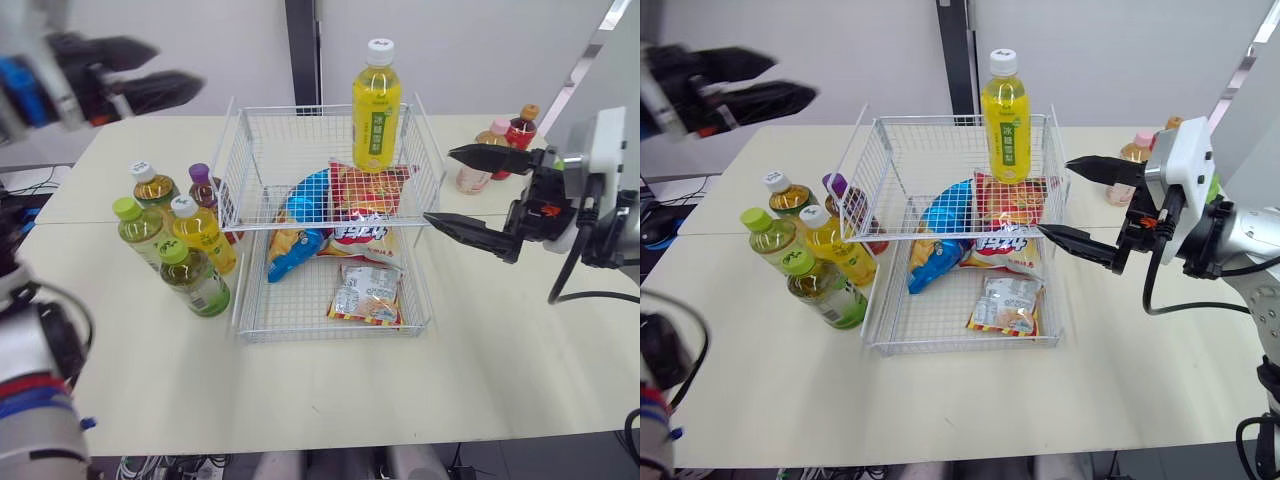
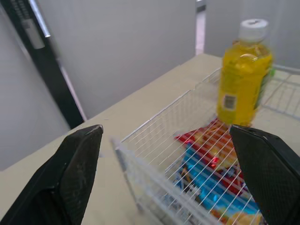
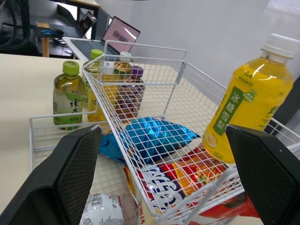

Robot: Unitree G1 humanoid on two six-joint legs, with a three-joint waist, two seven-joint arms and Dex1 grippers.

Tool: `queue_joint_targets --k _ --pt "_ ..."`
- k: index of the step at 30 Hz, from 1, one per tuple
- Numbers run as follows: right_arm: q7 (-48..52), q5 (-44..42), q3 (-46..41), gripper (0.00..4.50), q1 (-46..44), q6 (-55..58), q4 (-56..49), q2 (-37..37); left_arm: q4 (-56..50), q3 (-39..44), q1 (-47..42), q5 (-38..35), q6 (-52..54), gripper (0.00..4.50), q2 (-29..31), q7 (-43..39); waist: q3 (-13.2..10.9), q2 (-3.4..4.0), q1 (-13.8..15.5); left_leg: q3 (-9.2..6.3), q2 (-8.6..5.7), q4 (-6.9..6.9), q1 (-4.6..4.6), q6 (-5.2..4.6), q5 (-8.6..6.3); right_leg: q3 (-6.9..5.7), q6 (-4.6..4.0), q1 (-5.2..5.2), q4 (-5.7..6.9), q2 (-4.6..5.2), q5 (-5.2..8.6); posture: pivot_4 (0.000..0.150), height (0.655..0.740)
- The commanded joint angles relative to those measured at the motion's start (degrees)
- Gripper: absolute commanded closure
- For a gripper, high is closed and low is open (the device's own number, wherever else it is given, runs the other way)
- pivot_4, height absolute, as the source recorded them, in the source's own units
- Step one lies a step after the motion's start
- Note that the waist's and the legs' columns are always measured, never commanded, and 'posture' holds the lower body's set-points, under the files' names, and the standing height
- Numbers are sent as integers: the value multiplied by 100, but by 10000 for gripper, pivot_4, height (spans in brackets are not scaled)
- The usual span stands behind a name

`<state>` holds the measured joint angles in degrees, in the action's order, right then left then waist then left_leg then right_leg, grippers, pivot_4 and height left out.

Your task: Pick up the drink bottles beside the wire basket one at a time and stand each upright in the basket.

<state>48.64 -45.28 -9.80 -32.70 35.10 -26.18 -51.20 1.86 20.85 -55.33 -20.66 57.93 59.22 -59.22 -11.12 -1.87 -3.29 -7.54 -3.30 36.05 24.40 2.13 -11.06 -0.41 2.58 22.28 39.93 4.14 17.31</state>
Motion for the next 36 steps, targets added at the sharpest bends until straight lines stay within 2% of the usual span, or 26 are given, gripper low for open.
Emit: queue_joint_targets --k 1,4,9,18,23,29,36 --pt "332 133 61 0 -252 -242 176 8 -568 1004 886 -264 -1 219 344 -58 -1 2 7 3 -1 -2 -2 0 0 3 -1 -1 0 0 0 1500 7400" --pt "559 201 206 0 -396 -319 333 104 -805 1823 2072 -290 -239 219 293 -39 0 3 32 4 0 -2 -4 0 0 4 -2 -2 -1 3 0 1500 7400" --pt "808 220 377 0 -559 -348 424 268 -1104 2852 3829 -352 -616 219 -202 44 0 3 85 5 1 -2 -7 1 -1 7 -8 -3 -4 10 -2 1500 7400" --pt "741 169 594 0 -597 -131 78 559 -1637 3342 5208 -774 -896 219 -897 396 1 3 157 7 -1 -5 -7 3 -2 7 -11 -2 -10 45 -4 1500 7400" --pt "632 117 610 0 -522 -24 -158 706 -1648 3155 5329 -999 -983 219 -1015 663 1 3 161 5 -2 -7 -7 3 -2 3 -12 -2 -11 46 -4 1500 7400" --pt "507 147 590 0 -432 14 -363 735 -1457 2809 5004 -1112 -1235 219 -1125 1114 1 3 163 5 -5 -7 -7 3 -2 1 -12 -3 -11 48 -4 1500 7400" --pt "402 -408 350 0 -236 463 -919 502 -1047 2487 4665 -1187 -1402 219 -1141 1466 1 2 154 4 -5 -11 -7 3 -2 0 -13 -1 -10 47 -4 1500 7400"
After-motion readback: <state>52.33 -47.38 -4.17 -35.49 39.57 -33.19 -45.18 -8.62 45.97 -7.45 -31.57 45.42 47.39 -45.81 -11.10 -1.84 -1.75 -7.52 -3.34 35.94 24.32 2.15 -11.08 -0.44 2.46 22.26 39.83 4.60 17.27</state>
